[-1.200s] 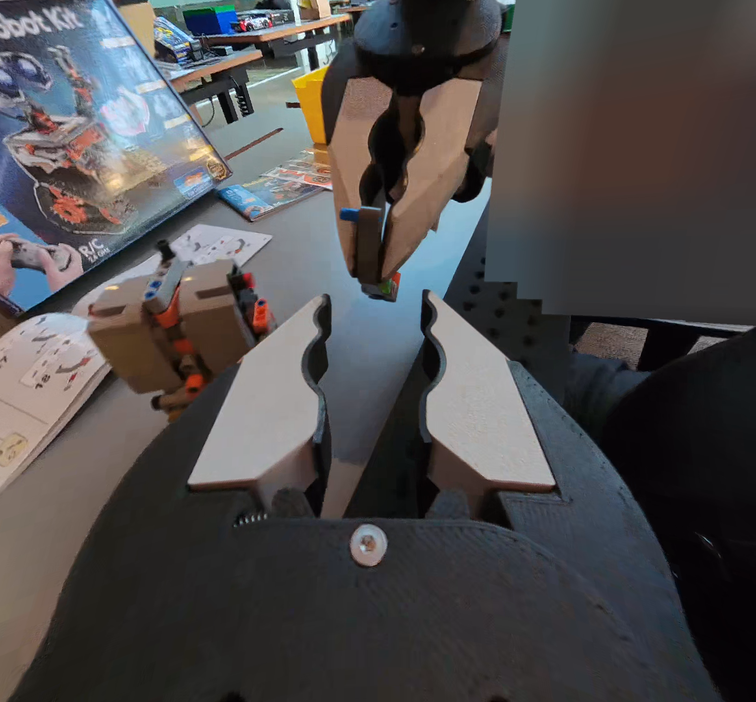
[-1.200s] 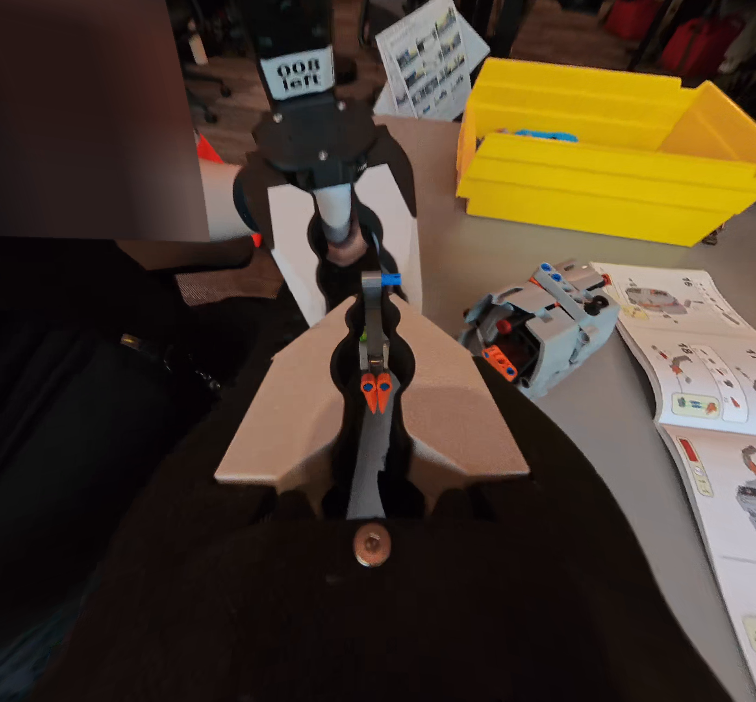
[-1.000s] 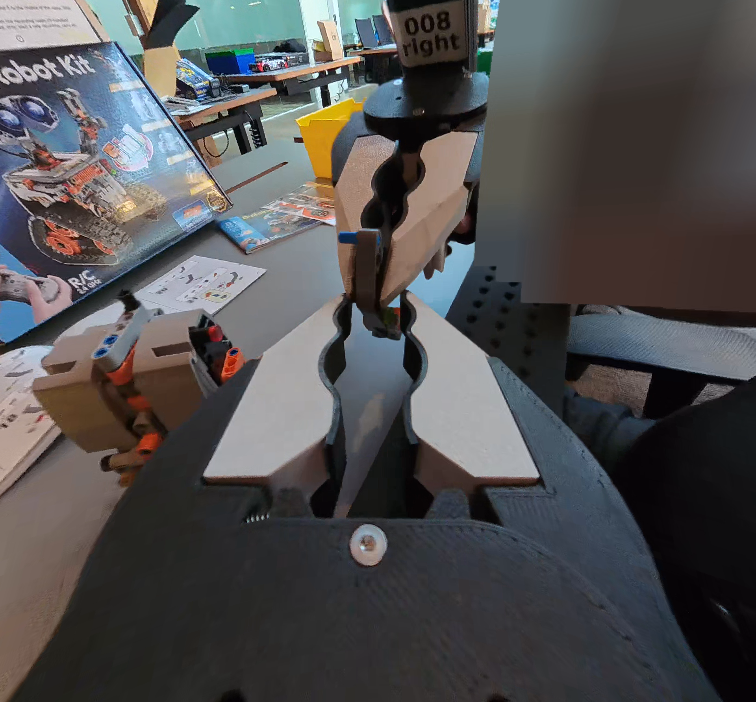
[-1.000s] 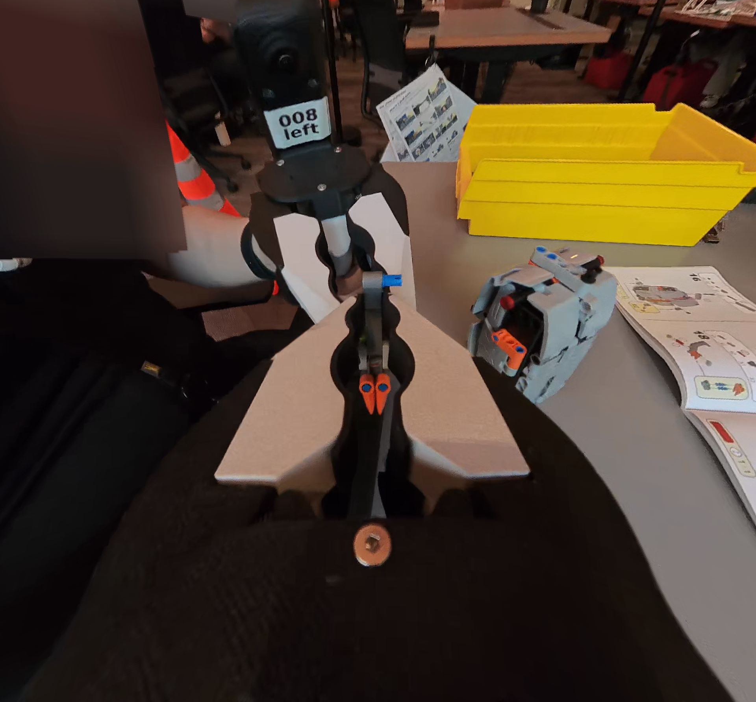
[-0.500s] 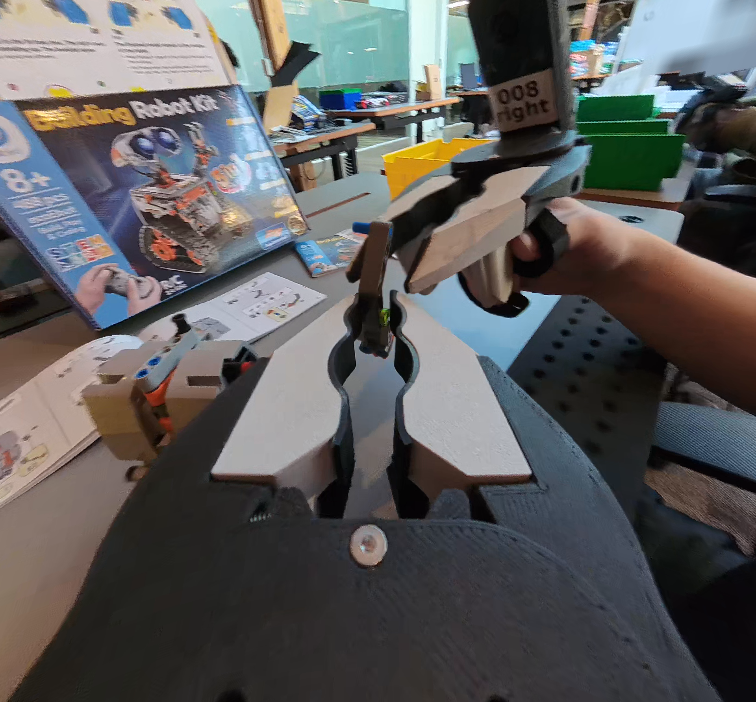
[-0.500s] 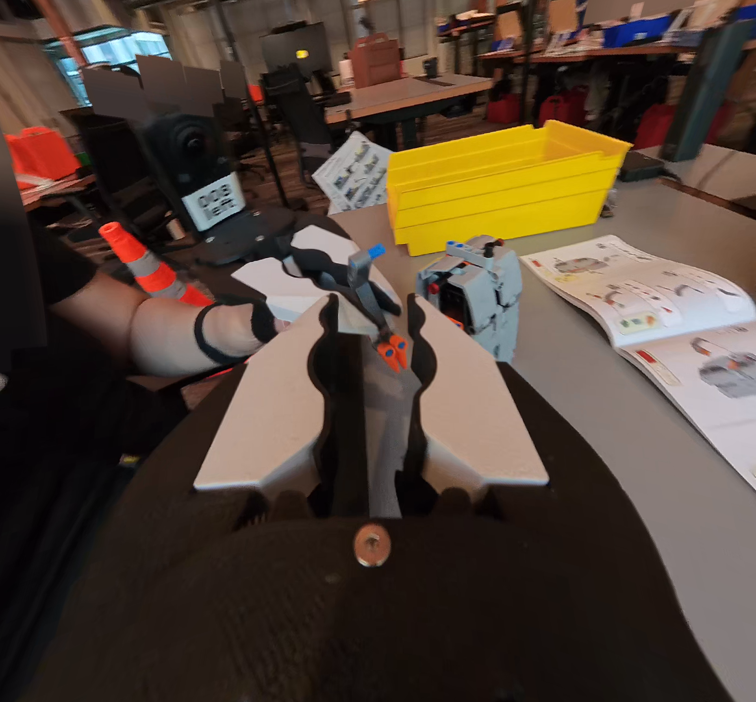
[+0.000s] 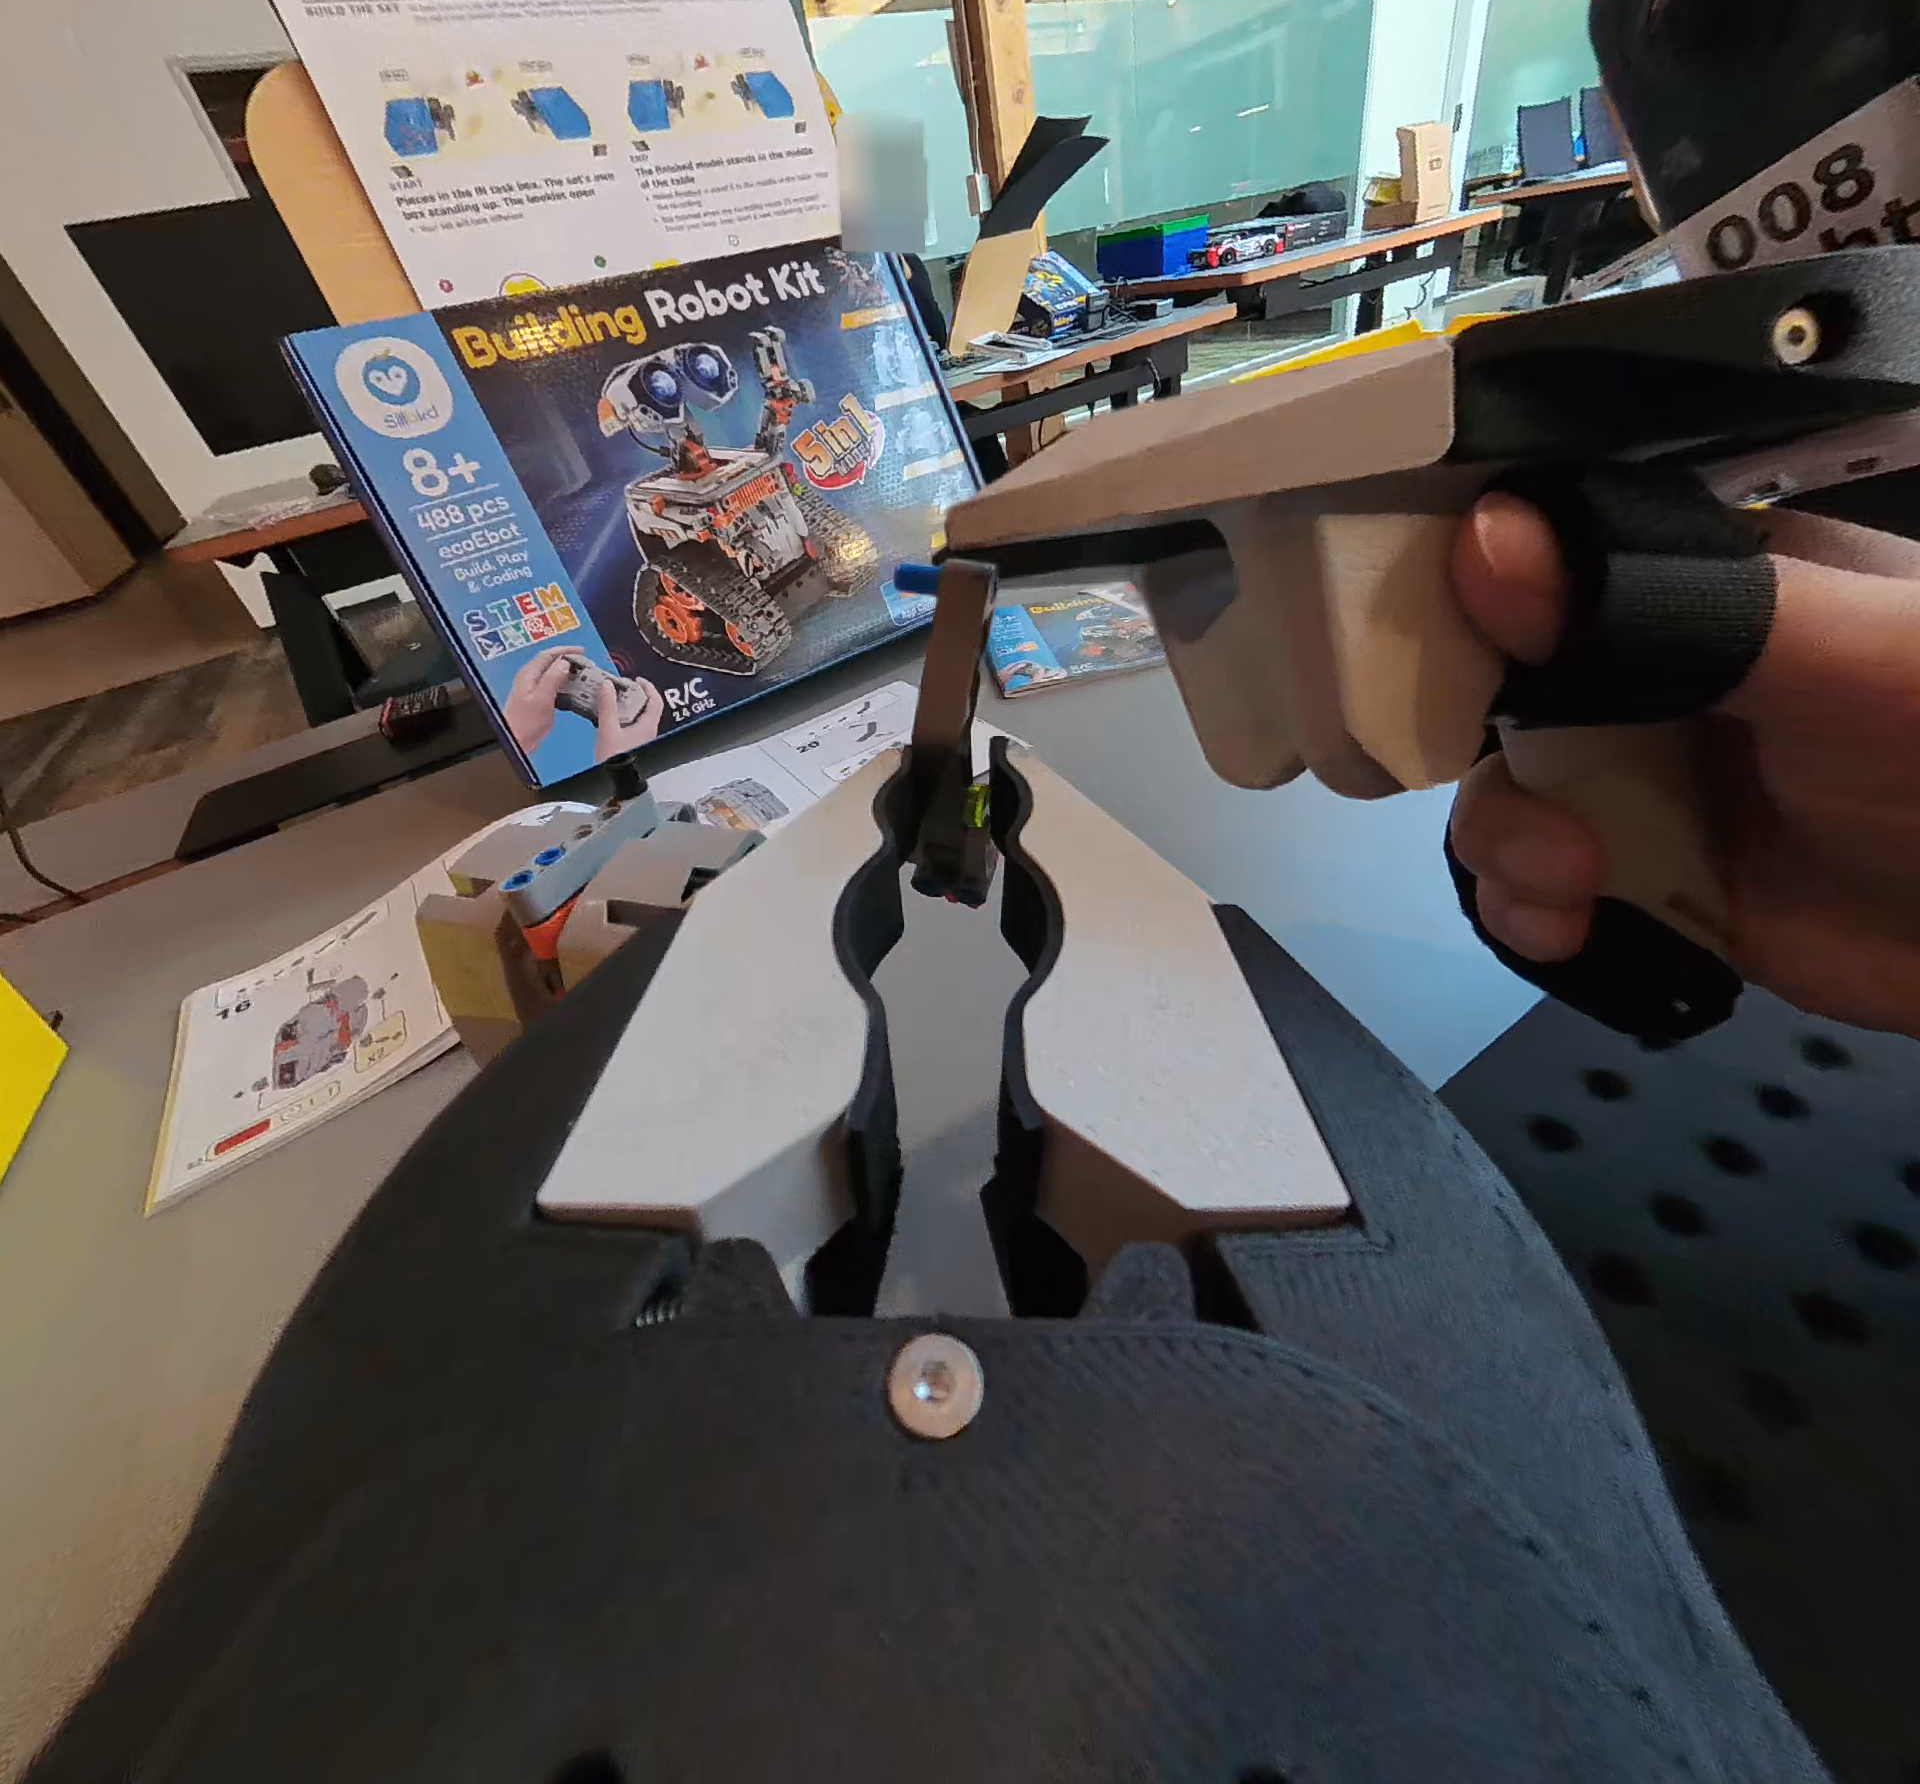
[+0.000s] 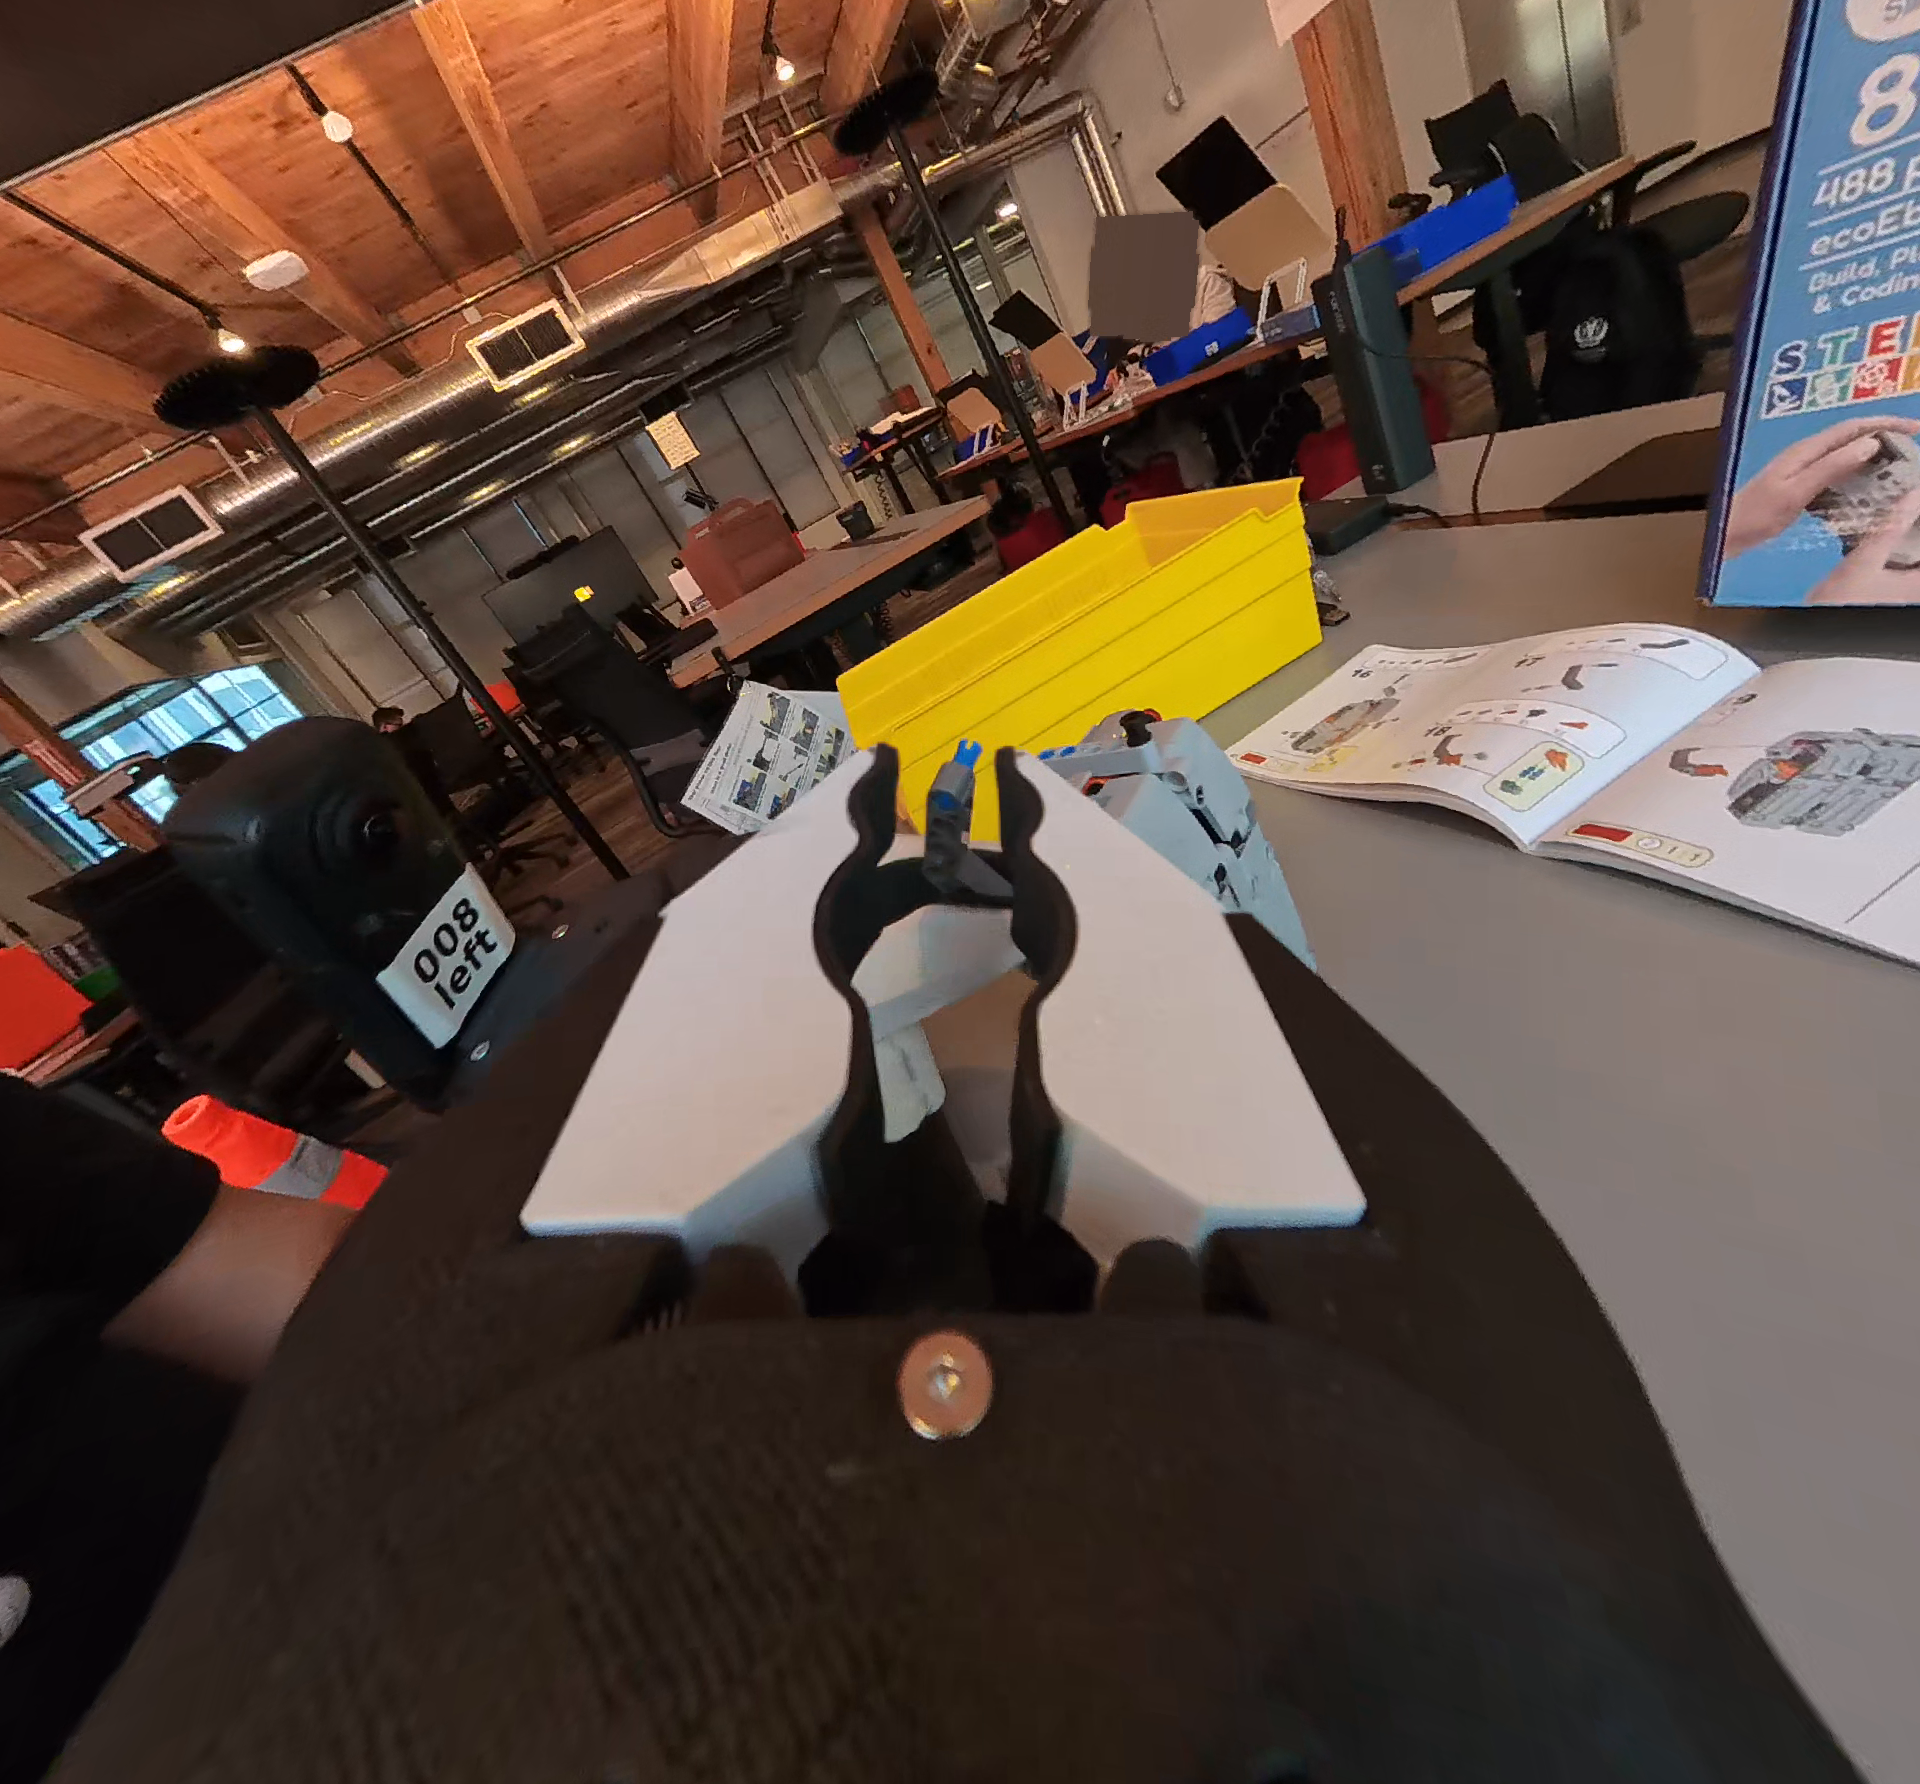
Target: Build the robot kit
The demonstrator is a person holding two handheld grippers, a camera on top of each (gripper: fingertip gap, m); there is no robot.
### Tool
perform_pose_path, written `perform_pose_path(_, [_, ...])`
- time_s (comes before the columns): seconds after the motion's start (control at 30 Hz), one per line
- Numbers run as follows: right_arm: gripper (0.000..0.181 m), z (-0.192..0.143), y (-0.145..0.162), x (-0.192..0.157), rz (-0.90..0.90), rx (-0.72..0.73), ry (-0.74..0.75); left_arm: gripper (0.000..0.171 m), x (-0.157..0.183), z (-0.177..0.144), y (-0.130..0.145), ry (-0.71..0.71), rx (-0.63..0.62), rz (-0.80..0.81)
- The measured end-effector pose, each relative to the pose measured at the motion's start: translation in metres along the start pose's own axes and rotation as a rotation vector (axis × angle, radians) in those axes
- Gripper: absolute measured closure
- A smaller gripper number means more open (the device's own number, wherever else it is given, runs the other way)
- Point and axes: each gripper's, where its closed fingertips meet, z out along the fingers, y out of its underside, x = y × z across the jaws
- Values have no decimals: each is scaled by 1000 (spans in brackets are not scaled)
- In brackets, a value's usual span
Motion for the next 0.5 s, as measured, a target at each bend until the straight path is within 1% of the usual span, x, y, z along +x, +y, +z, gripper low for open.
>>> perform_pose_path(0.03, [160, 0, 2, 2, 4, 1, 12, 161, -1, 0, 1, -7, 0, 0])
perform_pose_path(0.07, [163, 1, 4, 4, 4, -3, 19, 161, -2, 1, 1, -13, 0, 0])
perform_pose_path(0.1, [172, 1, 5, 3, -2, -3, 12, 161, -3, 1, 1, -15, -1, -3])
perform_pose_path(0.13, [173, 2, 6, 4, 0, -5, 7, 161, -3, 2, 2, -17, -6, -4])
perform_pose_path(0.3, [172, 8, 14, 6, 5, -46, -15, 161, -7, 4, 6, -37, -19, -9])
perform_pose_path(0.5, [173, 7, 13, 5, -55, -35, -10, 161, -6, 3, 4, -26, 0, -17])
